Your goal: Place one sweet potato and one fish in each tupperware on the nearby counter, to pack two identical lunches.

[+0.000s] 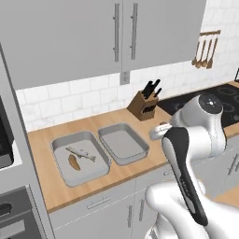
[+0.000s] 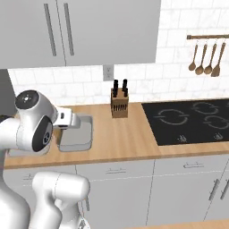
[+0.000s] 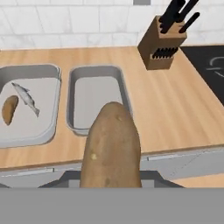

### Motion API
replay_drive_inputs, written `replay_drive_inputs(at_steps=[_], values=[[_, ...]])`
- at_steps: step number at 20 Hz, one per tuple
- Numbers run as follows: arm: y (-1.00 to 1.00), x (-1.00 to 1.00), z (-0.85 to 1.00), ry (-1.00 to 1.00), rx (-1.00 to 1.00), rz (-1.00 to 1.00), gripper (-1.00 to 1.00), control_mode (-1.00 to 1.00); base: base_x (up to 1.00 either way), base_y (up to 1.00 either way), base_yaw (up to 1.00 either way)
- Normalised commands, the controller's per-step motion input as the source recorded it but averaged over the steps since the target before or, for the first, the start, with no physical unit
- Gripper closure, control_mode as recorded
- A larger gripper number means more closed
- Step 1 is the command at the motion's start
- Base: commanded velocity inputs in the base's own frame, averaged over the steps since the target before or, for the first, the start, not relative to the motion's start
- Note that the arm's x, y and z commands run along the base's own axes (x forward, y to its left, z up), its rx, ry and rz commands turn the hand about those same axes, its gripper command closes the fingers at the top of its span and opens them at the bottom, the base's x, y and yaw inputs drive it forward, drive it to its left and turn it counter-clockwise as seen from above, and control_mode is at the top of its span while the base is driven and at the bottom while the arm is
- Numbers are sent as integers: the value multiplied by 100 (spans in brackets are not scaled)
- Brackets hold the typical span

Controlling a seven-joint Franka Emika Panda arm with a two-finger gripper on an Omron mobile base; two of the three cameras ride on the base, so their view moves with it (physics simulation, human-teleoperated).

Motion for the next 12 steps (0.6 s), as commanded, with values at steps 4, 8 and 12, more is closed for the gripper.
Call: replay_drive_inputs(at_steps=[4,8,12], values=[[8,100,-75,7,-2,1,100,-100,0,0,0],[41,100,-100,16,-2,0,100,-100,0,0,0],[63,100,-63,16,-3,0,100,-100,0,0,0]])
